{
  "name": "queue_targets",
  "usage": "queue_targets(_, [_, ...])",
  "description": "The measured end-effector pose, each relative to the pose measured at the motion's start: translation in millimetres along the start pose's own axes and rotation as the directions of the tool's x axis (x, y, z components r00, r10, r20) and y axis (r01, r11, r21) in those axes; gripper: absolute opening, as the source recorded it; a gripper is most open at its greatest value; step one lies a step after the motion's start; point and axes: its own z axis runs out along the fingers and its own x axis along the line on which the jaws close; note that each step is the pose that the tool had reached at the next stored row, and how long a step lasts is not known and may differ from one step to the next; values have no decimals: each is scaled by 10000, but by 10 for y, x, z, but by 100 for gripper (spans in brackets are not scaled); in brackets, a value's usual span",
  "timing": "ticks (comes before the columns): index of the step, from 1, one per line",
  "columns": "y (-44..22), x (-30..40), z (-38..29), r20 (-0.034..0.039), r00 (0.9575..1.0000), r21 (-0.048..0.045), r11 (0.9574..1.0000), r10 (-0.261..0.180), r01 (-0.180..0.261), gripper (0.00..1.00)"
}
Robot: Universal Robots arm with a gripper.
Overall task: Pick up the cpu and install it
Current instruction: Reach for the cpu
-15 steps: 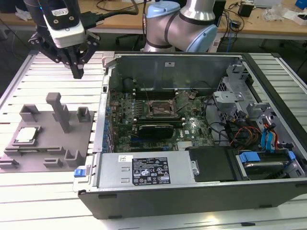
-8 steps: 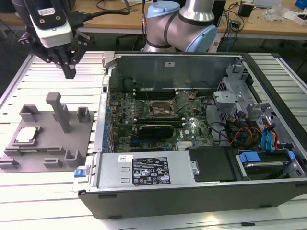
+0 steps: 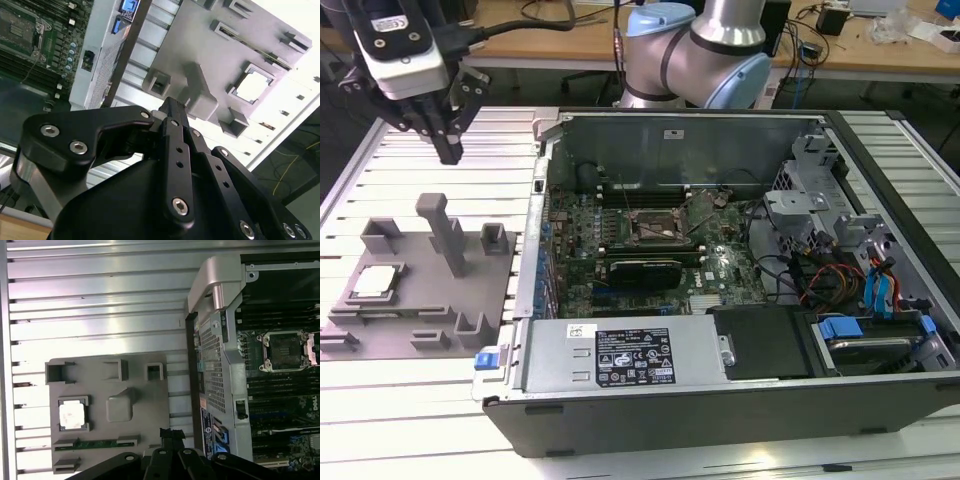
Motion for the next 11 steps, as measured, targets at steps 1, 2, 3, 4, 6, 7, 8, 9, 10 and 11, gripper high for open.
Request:
queue_targets(1, [-2,23,-1,4,10000,0,10000,0,0,11])
queue_targets(2, [-3,39,-2,7,10000,0,10000,0,0,11])
queue_targets(3, [-4,53,-2,9,10000,-1,10000,1,-1,11])
queue_targets(4, [-6,87,-3,15,10000,-2,10000,0,0,11])
queue_targets(6, [-9,125,-4,21,10000,-2,10000,0,0,11])
queue_targets(7, [-13,176,-6,30,10000,-2,10000,-1,1,11])
queue_targets(8, [-14,196,-7,34,10000,-3,10000,-2,2,11])
queue_targets(9, [-16,218,-8,38,10000,-2,10000,-1,1,11])
queue_targets(10, [-18,254,-10,44,10000,-2,10000,-2,2,11])
queue_targets(11, [-21,295,-11,53,10000,-4,10000,-1,1,11])
